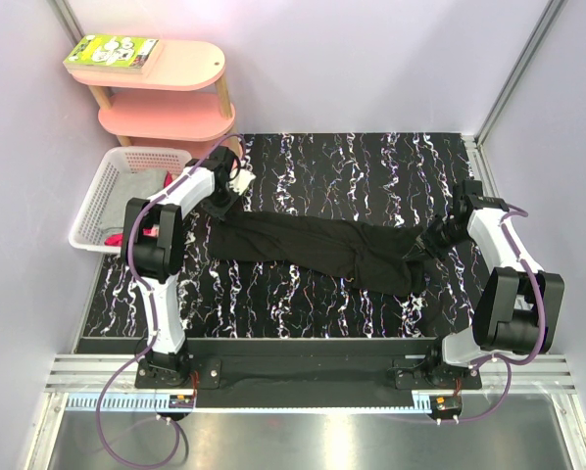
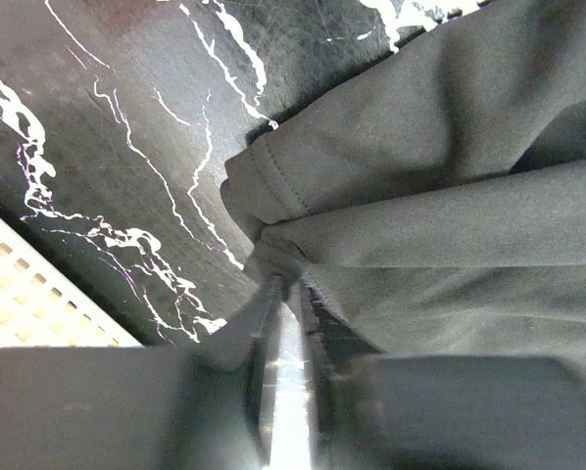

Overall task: Fold and stack the t-shirts
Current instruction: Fold the other side of the tshirt into a rectangle

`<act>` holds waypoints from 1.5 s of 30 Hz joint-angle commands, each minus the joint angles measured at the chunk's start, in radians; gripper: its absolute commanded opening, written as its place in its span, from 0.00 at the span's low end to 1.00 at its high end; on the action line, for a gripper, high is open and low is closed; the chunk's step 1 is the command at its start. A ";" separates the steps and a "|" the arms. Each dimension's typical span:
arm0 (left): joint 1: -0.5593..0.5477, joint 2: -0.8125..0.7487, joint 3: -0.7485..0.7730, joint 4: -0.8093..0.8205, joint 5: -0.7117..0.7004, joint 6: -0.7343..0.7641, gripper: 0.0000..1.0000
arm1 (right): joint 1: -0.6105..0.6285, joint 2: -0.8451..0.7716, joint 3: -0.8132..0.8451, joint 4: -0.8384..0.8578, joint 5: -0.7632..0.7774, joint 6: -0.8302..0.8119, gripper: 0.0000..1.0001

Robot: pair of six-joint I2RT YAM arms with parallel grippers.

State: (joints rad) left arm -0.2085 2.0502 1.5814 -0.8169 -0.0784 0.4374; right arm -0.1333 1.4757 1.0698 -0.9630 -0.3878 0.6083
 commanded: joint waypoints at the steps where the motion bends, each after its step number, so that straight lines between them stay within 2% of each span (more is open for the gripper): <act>1: 0.001 0.001 0.034 0.019 0.005 0.003 0.07 | -0.002 -0.002 0.030 0.009 -0.026 0.010 0.00; 3: 0.001 -0.001 0.031 0.021 0.000 0.001 0.00 | -0.002 -0.003 0.032 0.009 -0.028 0.011 0.00; 14: 0.004 -0.110 0.002 0.019 0.017 0.027 0.00 | -0.002 0.000 0.039 0.010 -0.028 0.007 0.00; 24: 0.011 -0.212 -0.098 0.007 0.051 0.024 0.00 | -0.002 0.011 0.051 0.010 -0.031 0.004 0.00; 31: 0.017 -0.334 -0.107 -0.103 0.095 0.061 0.00 | 0.000 -0.026 0.044 -0.034 -0.056 0.002 0.00; 37: 0.047 -0.482 -0.196 -0.197 0.105 0.133 0.00 | 0.026 -0.199 -0.083 -0.114 -0.131 0.036 0.00; 41: 0.061 -0.551 -0.227 -0.275 0.124 0.144 0.00 | 0.027 -0.381 -0.182 -0.154 -0.200 0.060 0.00; 45: 0.061 -0.601 -0.290 -0.320 0.152 0.156 0.00 | 0.024 -0.549 -0.228 -0.244 -0.158 0.061 0.00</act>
State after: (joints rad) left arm -0.1497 1.5032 1.3434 -1.0622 0.0250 0.5613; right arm -0.1112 1.0588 0.8631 -1.0939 -0.5304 0.6537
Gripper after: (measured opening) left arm 0.005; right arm 0.010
